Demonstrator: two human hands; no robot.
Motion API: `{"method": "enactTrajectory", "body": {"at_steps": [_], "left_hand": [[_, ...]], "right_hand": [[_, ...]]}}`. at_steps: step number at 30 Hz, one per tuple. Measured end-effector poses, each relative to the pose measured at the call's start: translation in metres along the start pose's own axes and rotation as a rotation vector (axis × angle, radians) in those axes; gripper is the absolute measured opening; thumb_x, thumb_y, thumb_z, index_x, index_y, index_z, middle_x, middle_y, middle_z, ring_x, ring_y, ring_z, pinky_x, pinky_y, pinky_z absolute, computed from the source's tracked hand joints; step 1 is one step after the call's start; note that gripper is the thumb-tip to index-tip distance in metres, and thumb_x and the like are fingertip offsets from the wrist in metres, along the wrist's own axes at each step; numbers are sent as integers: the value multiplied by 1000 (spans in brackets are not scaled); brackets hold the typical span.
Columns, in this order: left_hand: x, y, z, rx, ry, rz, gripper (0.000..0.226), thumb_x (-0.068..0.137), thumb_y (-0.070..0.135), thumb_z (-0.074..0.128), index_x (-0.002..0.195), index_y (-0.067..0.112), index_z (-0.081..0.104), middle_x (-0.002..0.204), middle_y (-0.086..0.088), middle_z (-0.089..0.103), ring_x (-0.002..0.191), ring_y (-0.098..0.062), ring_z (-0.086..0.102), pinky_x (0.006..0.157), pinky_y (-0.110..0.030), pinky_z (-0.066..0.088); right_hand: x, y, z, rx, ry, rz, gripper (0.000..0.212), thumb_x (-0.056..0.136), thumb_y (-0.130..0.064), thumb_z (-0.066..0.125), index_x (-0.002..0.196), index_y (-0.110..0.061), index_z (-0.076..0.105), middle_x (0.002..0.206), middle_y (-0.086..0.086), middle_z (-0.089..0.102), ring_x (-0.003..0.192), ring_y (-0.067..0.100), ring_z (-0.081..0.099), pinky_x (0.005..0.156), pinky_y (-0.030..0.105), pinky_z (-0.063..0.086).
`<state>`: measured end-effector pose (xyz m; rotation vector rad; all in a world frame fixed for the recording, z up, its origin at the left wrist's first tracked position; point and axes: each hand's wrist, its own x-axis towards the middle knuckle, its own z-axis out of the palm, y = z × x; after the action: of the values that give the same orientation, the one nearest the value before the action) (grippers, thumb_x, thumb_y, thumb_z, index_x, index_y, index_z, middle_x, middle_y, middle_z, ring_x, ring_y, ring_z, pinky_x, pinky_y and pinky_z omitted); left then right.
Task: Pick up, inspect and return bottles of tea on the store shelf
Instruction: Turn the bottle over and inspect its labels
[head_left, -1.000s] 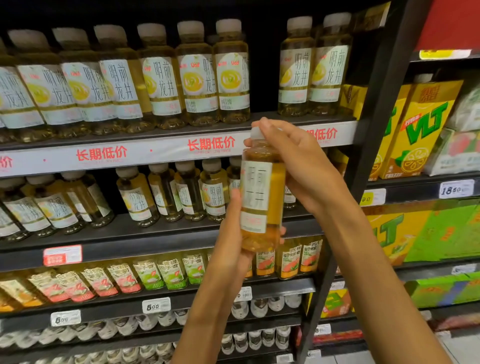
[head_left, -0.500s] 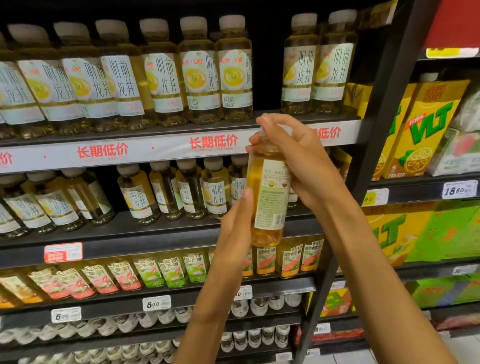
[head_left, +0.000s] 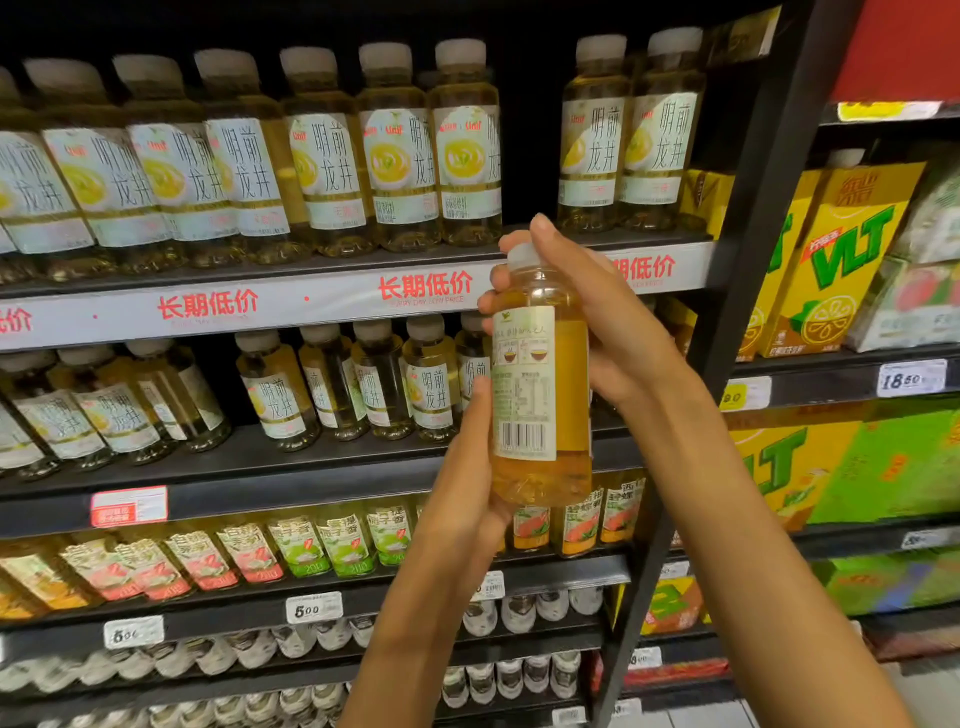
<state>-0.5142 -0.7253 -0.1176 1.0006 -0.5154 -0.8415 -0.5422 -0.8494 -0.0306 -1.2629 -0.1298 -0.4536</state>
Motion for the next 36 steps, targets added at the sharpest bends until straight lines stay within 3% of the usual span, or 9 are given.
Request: {"method": "enactTrajectory", "body": {"at_steps": [3,6,10,14,17,25,30,33,36], "left_hand": [[-6,1,-1,149,58,117,79,70,76,51,129,24,57,115,-5,71,108,-25,66,96,-46,51],[-10,-2,4,146,77,136,65,77,71,52,117,22,66,104,-7,74,95,-24,71,82,-39,58],[-12,3,6,-242,-23,-46,70,81,67,45,101,5,71,79,-16,69,60,-23,66,52,-30,55],[-17,9,10,-595,-250,-239,78,89,67,39,94,-5,67,77,-15,64,57,-21,64,50,-28,54],[-21,11,11,-686,-299,-255,78,91,64,40,98,-10,64,80,-19,64,62,-26,66,55,-33,58],[-16,6,7,-345,-52,-144,71,93,57,33,83,3,78,85,-25,71,69,-30,72,61,-37,60],[-22,11,12,-406,-85,-152,65,75,54,60,108,-3,65,86,-20,67,68,-26,67,61,-34,58],[-26,18,19,-594,-116,-173,62,79,45,66,120,-1,59,97,-17,64,72,-26,67,63,-36,58],[-28,25,24,-749,-118,-171,65,81,43,70,128,0,56,109,-17,63,76,-29,69,66,-40,59]], "right_hand": [[-2,-1,1,-197,114,-62,21,96,-29,54,104,-11,61,81,4,68,80,18,69,74,28,57],[-2,0,4,-306,134,-35,23,94,-35,56,100,-14,64,85,0,71,86,16,70,75,27,57],[-3,1,0,-231,52,65,27,95,-32,53,107,-11,65,100,11,69,95,22,66,88,35,53],[-1,12,1,137,-36,192,29,89,-32,54,104,-9,63,92,13,70,90,27,70,85,39,55],[3,17,1,143,-1,258,35,96,-36,49,91,-5,65,84,15,68,75,21,69,72,33,59],[8,13,0,-83,54,143,17,97,-23,54,90,-9,60,78,9,71,75,21,70,68,30,58],[8,20,0,-178,135,191,25,95,-31,56,81,-11,65,82,11,68,89,30,64,89,43,52],[6,27,-5,22,86,345,26,82,-34,67,94,-12,61,76,8,69,85,27,67,85,41,54],[2,40,-11,169,78,457,26,88,-38,64,92,-13,60,71,5,68,69,16,68,69,31,55]]}}
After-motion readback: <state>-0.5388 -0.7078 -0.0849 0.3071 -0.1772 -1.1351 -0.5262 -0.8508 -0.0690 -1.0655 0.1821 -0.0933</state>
